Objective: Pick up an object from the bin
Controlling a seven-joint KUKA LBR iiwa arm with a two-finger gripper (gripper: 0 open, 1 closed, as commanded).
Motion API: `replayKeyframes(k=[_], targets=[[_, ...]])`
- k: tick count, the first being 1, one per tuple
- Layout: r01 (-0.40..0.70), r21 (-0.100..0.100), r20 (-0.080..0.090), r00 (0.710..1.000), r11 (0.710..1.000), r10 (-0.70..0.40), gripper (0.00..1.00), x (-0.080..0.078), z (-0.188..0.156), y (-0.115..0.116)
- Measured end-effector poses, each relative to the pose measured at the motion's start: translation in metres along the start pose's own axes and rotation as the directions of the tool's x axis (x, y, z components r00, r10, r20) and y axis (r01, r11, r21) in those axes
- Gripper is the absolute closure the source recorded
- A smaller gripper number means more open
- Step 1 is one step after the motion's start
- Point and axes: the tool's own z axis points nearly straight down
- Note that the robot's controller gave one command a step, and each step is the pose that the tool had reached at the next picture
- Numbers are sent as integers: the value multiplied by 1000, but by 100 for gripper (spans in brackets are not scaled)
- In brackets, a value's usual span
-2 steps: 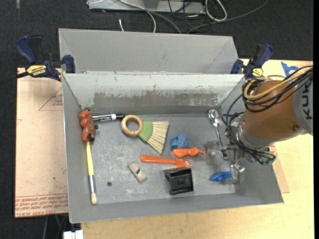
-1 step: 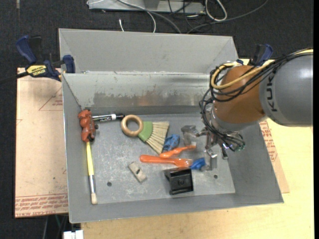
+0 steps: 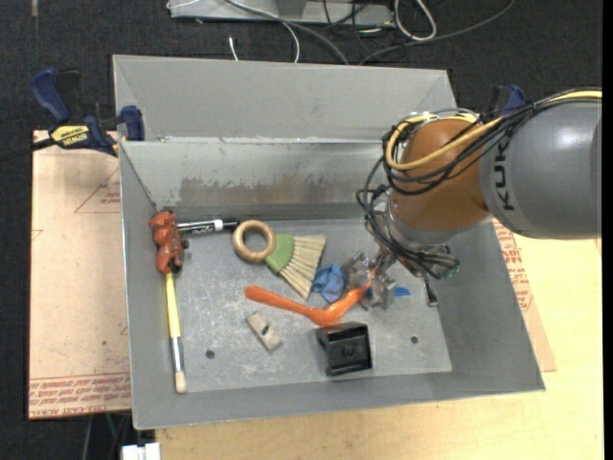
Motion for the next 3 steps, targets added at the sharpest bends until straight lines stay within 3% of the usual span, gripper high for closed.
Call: replayKeyframes(k=[2,3], targets=[[77,1,-1,997,997,-77,100,8,0,-11],[77,-4,-5,997,997,-77,100,8,-27,-8]])
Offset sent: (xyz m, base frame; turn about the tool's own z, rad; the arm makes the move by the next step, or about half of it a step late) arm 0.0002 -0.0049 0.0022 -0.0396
